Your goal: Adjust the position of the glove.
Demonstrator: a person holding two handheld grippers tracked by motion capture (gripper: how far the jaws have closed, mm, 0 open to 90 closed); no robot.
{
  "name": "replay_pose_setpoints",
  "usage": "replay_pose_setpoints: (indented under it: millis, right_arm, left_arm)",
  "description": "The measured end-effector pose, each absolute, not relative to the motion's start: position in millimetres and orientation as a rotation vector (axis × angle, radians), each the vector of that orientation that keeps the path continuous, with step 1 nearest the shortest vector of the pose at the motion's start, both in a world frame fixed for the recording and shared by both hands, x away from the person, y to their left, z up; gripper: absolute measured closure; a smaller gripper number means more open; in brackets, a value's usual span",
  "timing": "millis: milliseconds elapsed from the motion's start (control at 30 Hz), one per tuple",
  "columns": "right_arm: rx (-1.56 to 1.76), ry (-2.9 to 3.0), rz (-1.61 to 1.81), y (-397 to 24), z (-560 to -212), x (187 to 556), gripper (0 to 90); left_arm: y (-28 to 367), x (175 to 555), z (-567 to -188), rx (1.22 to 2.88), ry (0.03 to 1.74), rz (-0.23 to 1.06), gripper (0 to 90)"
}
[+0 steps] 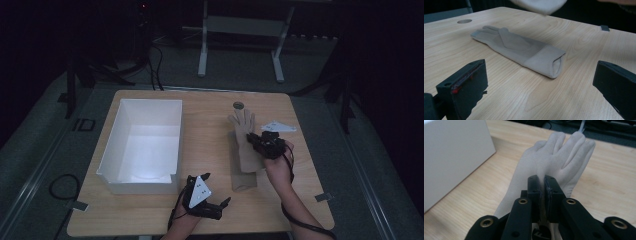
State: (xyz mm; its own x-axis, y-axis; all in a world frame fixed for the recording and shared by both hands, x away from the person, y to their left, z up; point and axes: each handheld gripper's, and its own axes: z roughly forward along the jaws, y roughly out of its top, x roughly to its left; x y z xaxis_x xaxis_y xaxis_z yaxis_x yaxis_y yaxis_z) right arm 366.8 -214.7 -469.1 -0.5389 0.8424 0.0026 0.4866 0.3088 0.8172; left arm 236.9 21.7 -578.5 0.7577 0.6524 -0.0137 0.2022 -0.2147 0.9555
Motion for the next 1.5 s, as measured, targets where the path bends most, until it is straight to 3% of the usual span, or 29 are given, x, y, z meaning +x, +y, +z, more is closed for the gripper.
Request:
replay_pose_setpoints:
  millis: [500, 1067, 1167, 1333, 1500]
  right_arm:
    - [1.268, 2.208, 1.022, -209, -515, 360, 84.0]
    - [1.285, 2.272, 0.963, -204, -541, 363, 80.9]
    - [1.276, 2.281, 0.959, -204, -545, 363, 77.5]
    - [1.245, 2.283, 1.017, -206, -539, 361, 59.6]
    - [1.205, 2.251, 1.067, -210, -528, 359, 47.8]
  left_arm:
    - [22, 237, -579, 1.773, 0.668, 0.474, 0.1]
    - [21, 237, -579, 1.777, 0.670, 0.474, 0.1]
    - [19, 236, -578, 1.793, 0.662, 0.489, 0.1]
    - [18, 237, -578, 1.810, 0.650, 0.485, 0.1]
    - [18, 238, -578, 1.806, 0.677, 0.492, 0.1]
